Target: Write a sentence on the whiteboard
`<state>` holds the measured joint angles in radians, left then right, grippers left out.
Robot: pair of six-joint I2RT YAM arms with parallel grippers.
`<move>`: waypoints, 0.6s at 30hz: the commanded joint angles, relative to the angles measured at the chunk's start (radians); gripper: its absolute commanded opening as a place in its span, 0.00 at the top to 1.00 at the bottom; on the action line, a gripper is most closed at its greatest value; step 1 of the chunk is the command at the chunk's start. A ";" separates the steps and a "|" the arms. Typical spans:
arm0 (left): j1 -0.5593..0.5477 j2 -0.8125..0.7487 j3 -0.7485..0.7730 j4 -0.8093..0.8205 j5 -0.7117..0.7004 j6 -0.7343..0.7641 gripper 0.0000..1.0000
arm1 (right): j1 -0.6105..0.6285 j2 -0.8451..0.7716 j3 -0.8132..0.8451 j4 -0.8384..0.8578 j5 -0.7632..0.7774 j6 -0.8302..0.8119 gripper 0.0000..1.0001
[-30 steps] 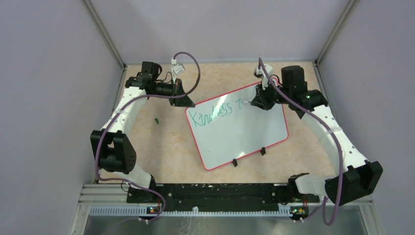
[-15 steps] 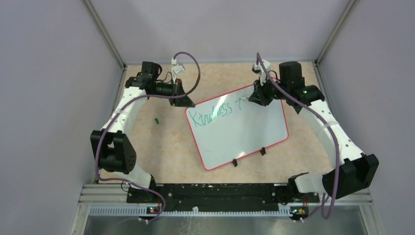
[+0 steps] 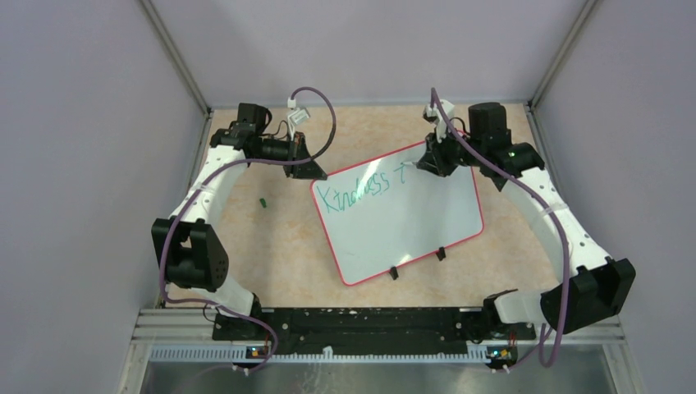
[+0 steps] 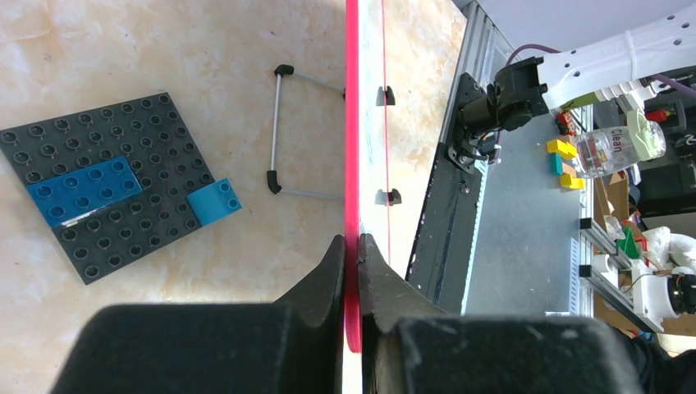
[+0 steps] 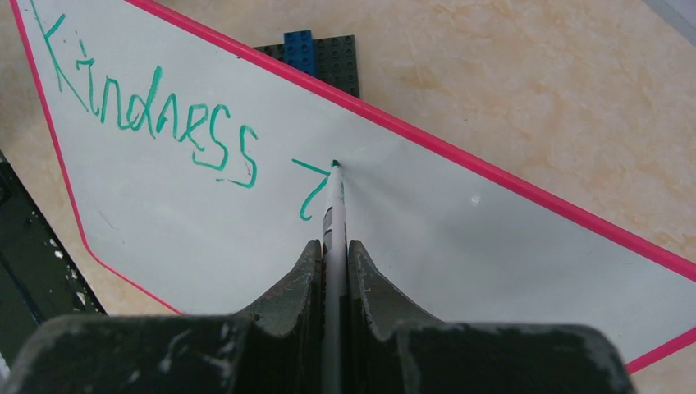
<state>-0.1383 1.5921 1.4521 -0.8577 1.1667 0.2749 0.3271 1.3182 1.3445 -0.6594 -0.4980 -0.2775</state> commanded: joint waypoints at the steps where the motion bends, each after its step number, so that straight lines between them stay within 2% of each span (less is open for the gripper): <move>1: -0.035 -0.003 0.000 -0.030 0.000 0.010 1.00 | 0.006 -0.047 0.010 -0.005 0.014 -0.018 1.00; 18: -0.037 -0.009 -0.004 -0.030 -0.005 0.007 1.00 | -0.011 -0.051 -0.043 0.014 0.052 -0.039 1.00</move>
<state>-0.1383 1.5921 1.4521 -0.8577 1.1667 0.2749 0.3222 1.2835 1.3128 -0.6781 -0.4679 -0.2970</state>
